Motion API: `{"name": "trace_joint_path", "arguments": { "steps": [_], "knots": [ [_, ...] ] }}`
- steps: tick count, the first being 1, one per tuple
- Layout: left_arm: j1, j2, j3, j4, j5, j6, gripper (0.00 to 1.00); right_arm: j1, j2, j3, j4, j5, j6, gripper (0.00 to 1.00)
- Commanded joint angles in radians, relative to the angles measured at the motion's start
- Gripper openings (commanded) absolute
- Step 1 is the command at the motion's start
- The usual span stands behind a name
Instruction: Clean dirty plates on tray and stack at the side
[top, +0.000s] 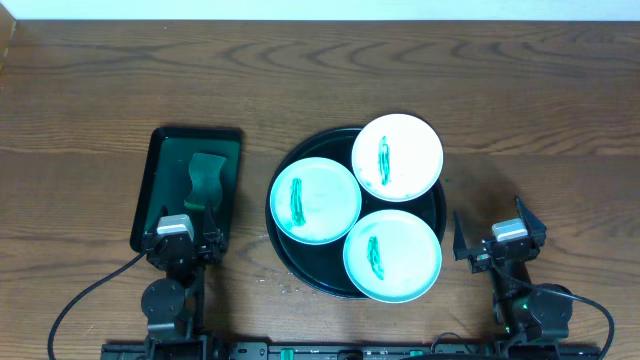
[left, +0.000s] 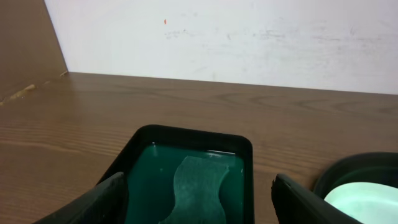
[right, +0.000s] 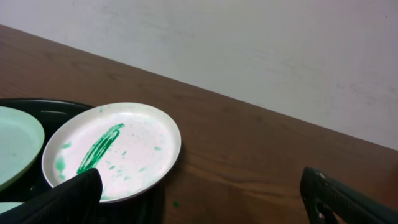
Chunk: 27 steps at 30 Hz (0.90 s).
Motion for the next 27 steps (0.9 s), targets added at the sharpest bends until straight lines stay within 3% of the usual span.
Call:
{"name": "trace_joint_path", "arguments": {
  "steps": [1, 27],
  "knots": [
    [-0.006, 0.001, -0.01, -0.051, -0.016, 0.014, 0.74, -0.007, -0.006, -0.002, -0.002, -0.008, -0.005, 0.99],
    [-0.006, 0.002, -0.008, -0.051, -0.016, 0.013, 0.74, -0.007, -0.006, -0.002, 0.016, -0.013, -0.005, 0.99]
  ]
}}
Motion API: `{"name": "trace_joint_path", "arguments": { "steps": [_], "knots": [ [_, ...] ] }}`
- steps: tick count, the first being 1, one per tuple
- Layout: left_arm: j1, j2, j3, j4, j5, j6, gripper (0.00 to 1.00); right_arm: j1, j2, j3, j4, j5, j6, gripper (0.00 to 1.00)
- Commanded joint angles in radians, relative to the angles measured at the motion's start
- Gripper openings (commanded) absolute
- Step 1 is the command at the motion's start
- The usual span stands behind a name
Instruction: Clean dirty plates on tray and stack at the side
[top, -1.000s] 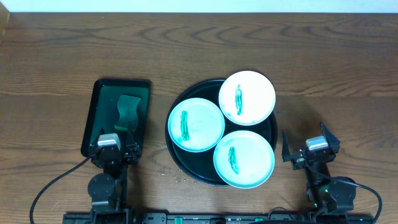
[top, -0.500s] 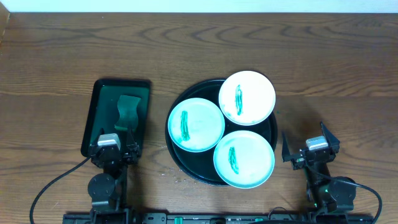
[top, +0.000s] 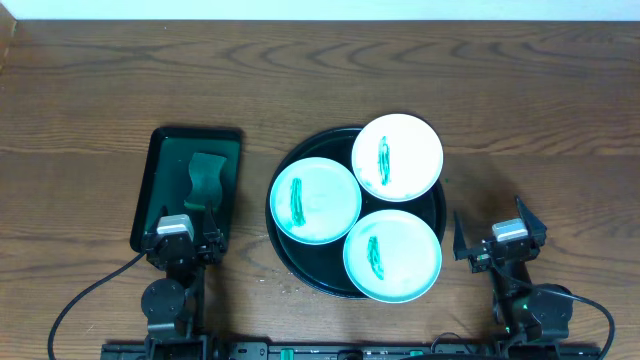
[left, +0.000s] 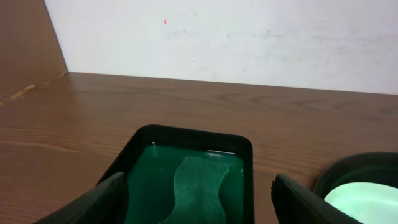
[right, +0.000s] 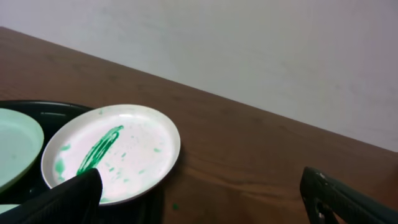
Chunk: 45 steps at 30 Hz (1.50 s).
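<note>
Three pale plates, each with a green smear, lie on a round black tray (top: 283, 240): one at the back right (top: 397, 156), one at the left (top: 316, 200), one at the front (top: 392, 254). A green sponge (top: 207, 178) lies in a black rectangular tray of green liquid (top: 158, 160). My left gripper (top: 180, 243) sits open at that tray's near end, the sponge (left: 198, 186) ahead between its fingers. My right gripper (top: 497, 245) rests open on the table right of the round tray, the back right plate (right: 112, 152) ahead of it.
Bare brown wooden table (top: 520, 90) lies behind and to both sides of the trays. A white wall (left: 249, 37) stands beyond the table's far edge. Cables run from both arm bases at the near edge.
The right wrist view has shifted very slightly, the plate sitting a little lower in it. Plates, sponge and left gripper are where they were.
</note>
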Motion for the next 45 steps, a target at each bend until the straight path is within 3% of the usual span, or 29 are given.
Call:
{"name": "trace_joint_path", "arguments": {
  "steps": [1, 9, 17, 21, 26, 29, 33, 38, 41, 45],
  "knots": [
    [-0.006, 0.002, -0.006, -0.051, -0.016, 0.013, 0.74, -0.007, -0.006, -0.002, 0.012, -0.014, -0.004, 0.99],
    [-0.006, 0.058, 0.103, -0.054, -0.016, -0.043, 0.74, -0.007, -0.006, 0.014, 0.101, -0.024, 0.108, 0.99],
    [-0.006, 0.303, 0.28, -0.082, -0.01, -0.056, 0.74, -0.007, 0.024, 0.095, 0.104, -0.036, 0.108, 0.99],
    [-0.006, 0.423, 0.413, -0.167, 0.067, -0.059, 0.74, -0.007, 0.108, 0.163, 0.104, -0.046, 0.139, 0.99],
    [-0.006, 0.591, 0.66, -0.391, 0.192, -0.077, 0.74, -0.007, 0.333, 0.305, 0.146, -0.05, 0.193, 0.99],
    [-0.006, 0.733, 0.852, -0.535, 0.327, -0.126, 0.74, -0.007, 0.576, 0.482, 0.133, -0.154, 0.205, 0.99],
    [-0.006, 0.88, 1.063, -0.713, 0.354, -0.146, 0.74, -0.007, 0.812, 0.673, 0.062, -0.323, 0.237, 0.99],
    [-0.006, 1.069, 1.321, -0.912, 0.354, -0.166, 0.74, -0.002, 1.106, 0.967, -0.181, -0.466, 0.286, 0.99],
    [-0.006, 1.17, 1.382, -0.912, 0.354, -0.167, 0.74, 0.036, 1.26, 1.133, -0.386, -0.468, 0.251, 0.99],
    [-0.006, 1.252, 1.382, -0.901, 0.342, -0.166, 0.74, 0.08, 1.359, 1.201, -0.504, -0.467, 0.212, 0.99]
  ]
}}
